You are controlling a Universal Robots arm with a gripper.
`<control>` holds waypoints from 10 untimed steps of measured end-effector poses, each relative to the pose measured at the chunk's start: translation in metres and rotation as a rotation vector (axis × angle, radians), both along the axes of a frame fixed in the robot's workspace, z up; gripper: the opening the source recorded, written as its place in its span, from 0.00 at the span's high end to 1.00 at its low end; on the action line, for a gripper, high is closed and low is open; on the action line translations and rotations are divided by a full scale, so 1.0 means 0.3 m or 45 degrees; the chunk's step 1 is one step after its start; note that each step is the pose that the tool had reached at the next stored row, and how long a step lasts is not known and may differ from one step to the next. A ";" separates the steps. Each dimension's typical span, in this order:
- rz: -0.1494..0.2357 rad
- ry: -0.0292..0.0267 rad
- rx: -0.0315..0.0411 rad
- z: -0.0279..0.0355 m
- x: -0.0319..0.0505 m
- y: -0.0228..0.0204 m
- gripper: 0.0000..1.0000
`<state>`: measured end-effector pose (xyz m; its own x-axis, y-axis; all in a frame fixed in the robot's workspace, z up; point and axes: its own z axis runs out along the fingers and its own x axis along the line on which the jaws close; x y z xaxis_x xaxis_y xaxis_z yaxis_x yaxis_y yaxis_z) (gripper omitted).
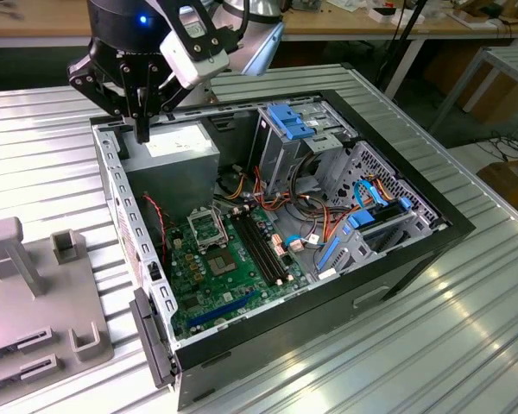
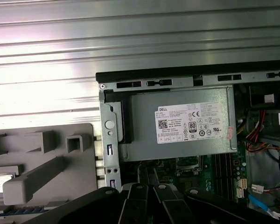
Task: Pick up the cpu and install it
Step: 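Reach for the cpu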
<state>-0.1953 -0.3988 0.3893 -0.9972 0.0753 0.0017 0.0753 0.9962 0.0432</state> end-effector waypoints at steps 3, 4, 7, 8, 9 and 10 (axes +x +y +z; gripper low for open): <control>0.000 0.0007 -0.0001 0.000 -0.005 0.000 0.89; 0.000 0.0010 0.0000 0.000 -0.007 0.000 0.89; 0.000 0.0018 0.0000 -0.001 -0.011 0.000 0.89; 0.000 0.0021 -0.0001 -0.001 -0.013 0.000 0.89; 0.000 0.0023 0.0000 -0.001 -0.014 0.000 0.89; 0.000 0.0028 -0.0001 -0.001 -0.019 0.000 0.89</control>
<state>-0.2008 -0.3989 0.3889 -0.9972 0.0753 0.0039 0.0754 0.9962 0.0430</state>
